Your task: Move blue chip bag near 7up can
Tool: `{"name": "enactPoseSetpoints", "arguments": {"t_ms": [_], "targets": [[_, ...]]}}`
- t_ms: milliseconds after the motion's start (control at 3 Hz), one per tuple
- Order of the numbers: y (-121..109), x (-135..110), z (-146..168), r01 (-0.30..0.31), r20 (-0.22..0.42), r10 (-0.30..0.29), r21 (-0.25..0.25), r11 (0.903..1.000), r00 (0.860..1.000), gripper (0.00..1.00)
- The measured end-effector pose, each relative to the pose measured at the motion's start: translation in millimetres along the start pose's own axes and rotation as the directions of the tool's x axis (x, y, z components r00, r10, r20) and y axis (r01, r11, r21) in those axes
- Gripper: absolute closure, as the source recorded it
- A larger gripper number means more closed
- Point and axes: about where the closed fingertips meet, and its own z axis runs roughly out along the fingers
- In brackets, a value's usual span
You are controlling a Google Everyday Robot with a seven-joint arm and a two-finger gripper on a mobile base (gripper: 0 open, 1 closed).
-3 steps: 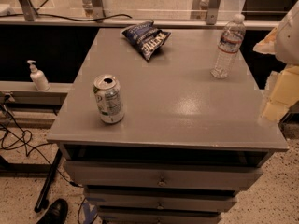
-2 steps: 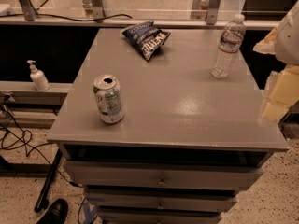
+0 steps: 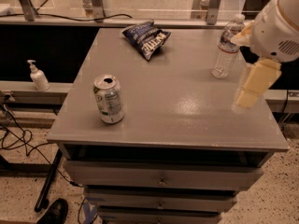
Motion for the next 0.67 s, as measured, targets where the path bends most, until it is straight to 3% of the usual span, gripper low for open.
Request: {"name": "enactPoseSetpoints", "arguments": {"t_ms": [333,667], "targets": [[-35,-52,35,0.049,0.13,-0.051,0.017,0.9986,0.99,0.0],[-74,-95,70,0.077,0.217,-0.088,0.06,0.9953,0.972,0.0]]}}
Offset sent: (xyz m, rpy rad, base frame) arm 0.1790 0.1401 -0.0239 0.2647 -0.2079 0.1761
